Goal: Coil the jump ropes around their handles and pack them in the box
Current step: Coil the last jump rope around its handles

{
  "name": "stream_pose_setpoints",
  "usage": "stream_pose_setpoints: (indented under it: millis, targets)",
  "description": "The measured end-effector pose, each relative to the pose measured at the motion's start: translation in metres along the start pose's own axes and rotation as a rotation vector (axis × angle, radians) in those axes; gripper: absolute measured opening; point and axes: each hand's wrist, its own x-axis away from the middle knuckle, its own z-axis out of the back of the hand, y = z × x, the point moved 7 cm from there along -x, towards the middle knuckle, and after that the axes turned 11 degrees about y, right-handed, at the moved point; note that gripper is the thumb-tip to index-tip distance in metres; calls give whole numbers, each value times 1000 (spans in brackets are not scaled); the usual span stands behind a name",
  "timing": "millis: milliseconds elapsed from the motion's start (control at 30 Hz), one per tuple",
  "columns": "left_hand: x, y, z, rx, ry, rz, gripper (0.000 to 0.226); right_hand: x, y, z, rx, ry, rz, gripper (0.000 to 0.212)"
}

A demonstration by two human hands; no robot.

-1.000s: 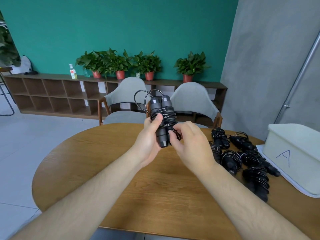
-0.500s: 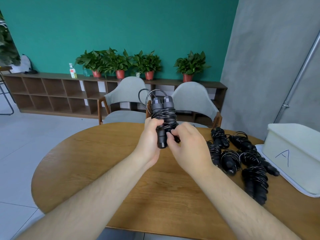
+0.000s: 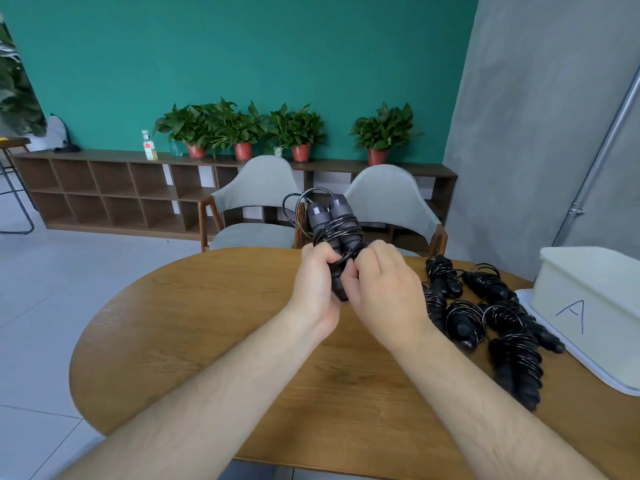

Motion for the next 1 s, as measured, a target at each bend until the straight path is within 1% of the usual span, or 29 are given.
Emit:
stream_pose_setpoints:
  millis: [67, 100, 133, 200, 267, 400, 467, 633, 733, 833, 933, 1000]
  targets:
    - [2, 4, -4, -15, -25, -30, 28, 1, 5, -1, -31, -23, -98, 17]
    - [4, 5, -5, -16, -32, -36, 24, 3, 9, -4, -79, -52, -171, 18]
    - [4, 6, -5, -18, -34, -34, 23, 7, 11, -7, -146, -91, -241, 18]
    - [5, 5, 1, -28, -32, -25, 25, 16, 13, -13, -254, -163, -310, 17]
    - [4, 5, 6, -40, -32, -10, 28, 22, 12, -15, -315, -213, -334, 17]
    - [2, 4, 10, -40, -36, 29, 29, 22, 10, -14, -399, -252, -349, 12]
    - [3, 4, 9, -32, -65, 23, 32, 19, 11, -14, -412, -259, -354, 10]
    - [1, 3, 9, -21, -70, 8, 34, 19, 17, -10, -386, -265, -363, 3]
    - [-1, 1, 10, -10, -41, 6, 36, 17, 20, -7, -343, -271, -401, 13]
    - [-1, 1, 11, -34, -18, -29, 33, 8, 26, -6, -233, -289, -479, 15]
    - [0, 4, 11, -135, -19, -112, 35, 1, 26, -13, -145, -373, -464, 18]
    - [2, 9, 11, -286, -25, -195, 39, 1, 29, -20, -104, -476, -492, 20]
